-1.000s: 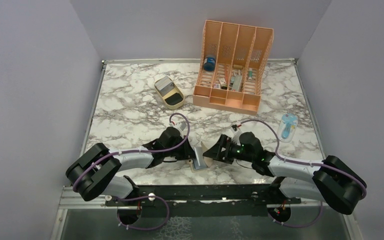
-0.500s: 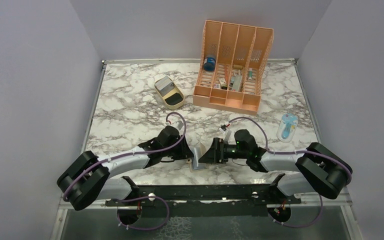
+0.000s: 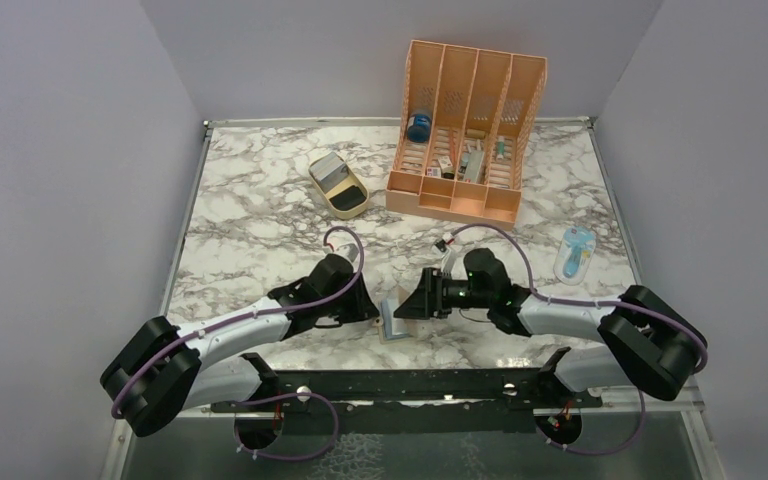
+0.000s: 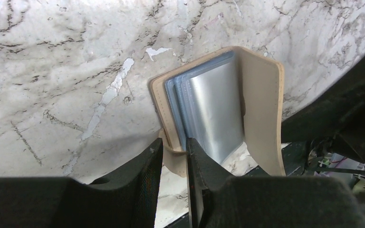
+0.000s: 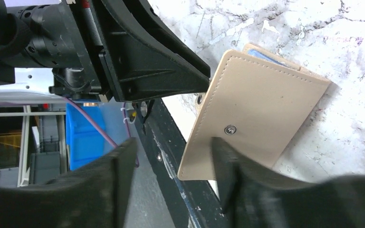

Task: Put the credit cards into the card holder
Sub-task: Close the card holder at the center of the board.

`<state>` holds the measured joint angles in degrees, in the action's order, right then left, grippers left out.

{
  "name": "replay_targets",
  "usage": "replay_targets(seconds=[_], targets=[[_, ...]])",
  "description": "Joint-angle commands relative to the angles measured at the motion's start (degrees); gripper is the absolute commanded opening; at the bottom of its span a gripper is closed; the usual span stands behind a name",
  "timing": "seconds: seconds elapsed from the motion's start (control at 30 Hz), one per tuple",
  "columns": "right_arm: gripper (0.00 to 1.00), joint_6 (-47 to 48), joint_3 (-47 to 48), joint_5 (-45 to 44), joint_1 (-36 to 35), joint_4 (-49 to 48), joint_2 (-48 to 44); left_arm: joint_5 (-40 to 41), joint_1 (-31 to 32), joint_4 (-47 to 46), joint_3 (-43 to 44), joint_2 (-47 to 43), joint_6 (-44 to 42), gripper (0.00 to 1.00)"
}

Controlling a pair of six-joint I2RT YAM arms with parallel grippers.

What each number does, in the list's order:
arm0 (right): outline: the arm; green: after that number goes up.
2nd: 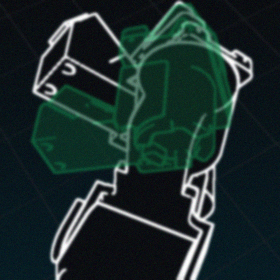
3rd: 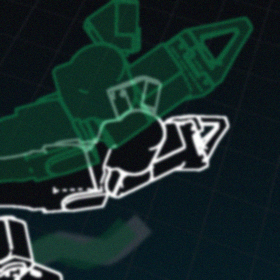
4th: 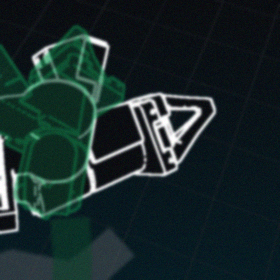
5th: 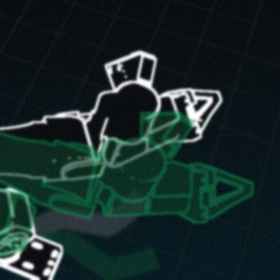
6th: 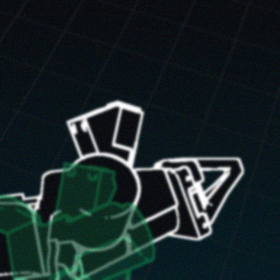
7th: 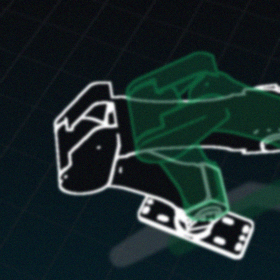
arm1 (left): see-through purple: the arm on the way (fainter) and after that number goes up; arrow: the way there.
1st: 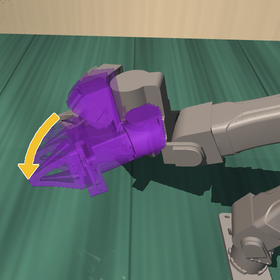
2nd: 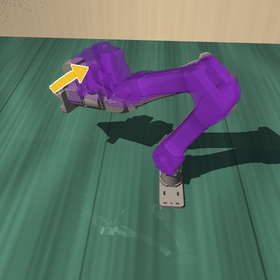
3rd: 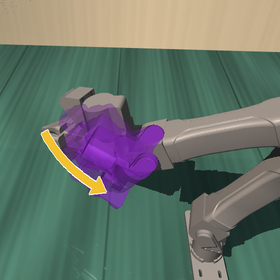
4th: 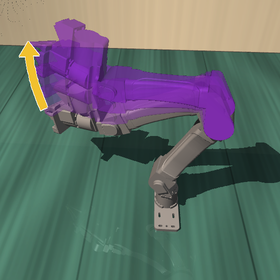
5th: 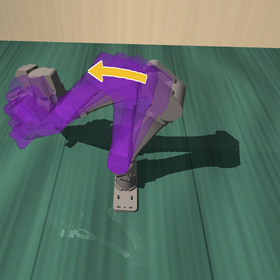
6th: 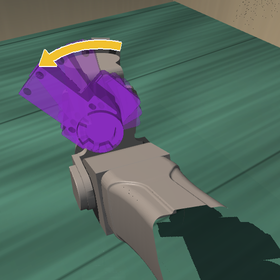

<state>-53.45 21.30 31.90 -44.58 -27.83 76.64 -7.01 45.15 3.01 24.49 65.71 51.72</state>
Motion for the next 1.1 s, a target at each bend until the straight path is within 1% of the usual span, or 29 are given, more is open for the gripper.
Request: replay_targets(seconds=[0.0, 0.03, 0.2, 0.27, 0.43, 0.57, 0.73, 0.83, 0.93, 1.07], targets=[[0.52, 2.0, 2.0, -1.5, -0.3, 2.8, 0.9, 1.9, 0.2, 2.3, -0.6, -0.6, -0.7, 0.27], [0.47, 1.9, 2.3, -1.3, -0.3, 2.7, 1.4, 1.9, 0.2, 2.3, -0.6, -0.7, -0.7, 0.27], [0.34, 2.9, 4.0, -3.3, -0.7, 5.4, 3.5, 1.9, 0.2, 2.0, -1.3, -1.0, -0.5, 0.26], [0.31, 3.7, 5.1, -4.6, -1.1, 7.8, 4.7, 1.6, 0.2, 1.5, -1.6, -0.9, -0.3, 0.26], [0.29, 5.5, 7.8, -7.6, -2.7, 12.9, 8.4, 0.1, 0.1, -0.6, -2.3, -1.0, 0.7, 0.24], [0.33, 7.8, 10.8, -11.9, -4.6, 18.4, 10.4, -0.9, 0.1, -1.4, -2.5, -1.3, 1.3, 0.23], [0.29, 10.2, 14.8, -19.9, -7.5, 26.3, 11.9, -2.5, 0.0, -2.7, -2.4, -2.4, 2.5, 0.23], [0.27, 11.1, 16.3, -23.5, -8.9, 29.3, 12.0, -4.5, -0.1, -6.2, -3.4, -3.3, 3.9, 0.23], [0.24, 11.5, 17.3, -25.1, -9.7, 30.6, 11.9, -5.5, -0.1, -8.8, -4.1, -3.1, 5.0, 0.23], [0.22, 10.9, 15.6, -21.3, -9.9, 26.4, 10.3, -5.1, -0.1, -8.9, -3.7, -2.1, 4.8, 0.23]])
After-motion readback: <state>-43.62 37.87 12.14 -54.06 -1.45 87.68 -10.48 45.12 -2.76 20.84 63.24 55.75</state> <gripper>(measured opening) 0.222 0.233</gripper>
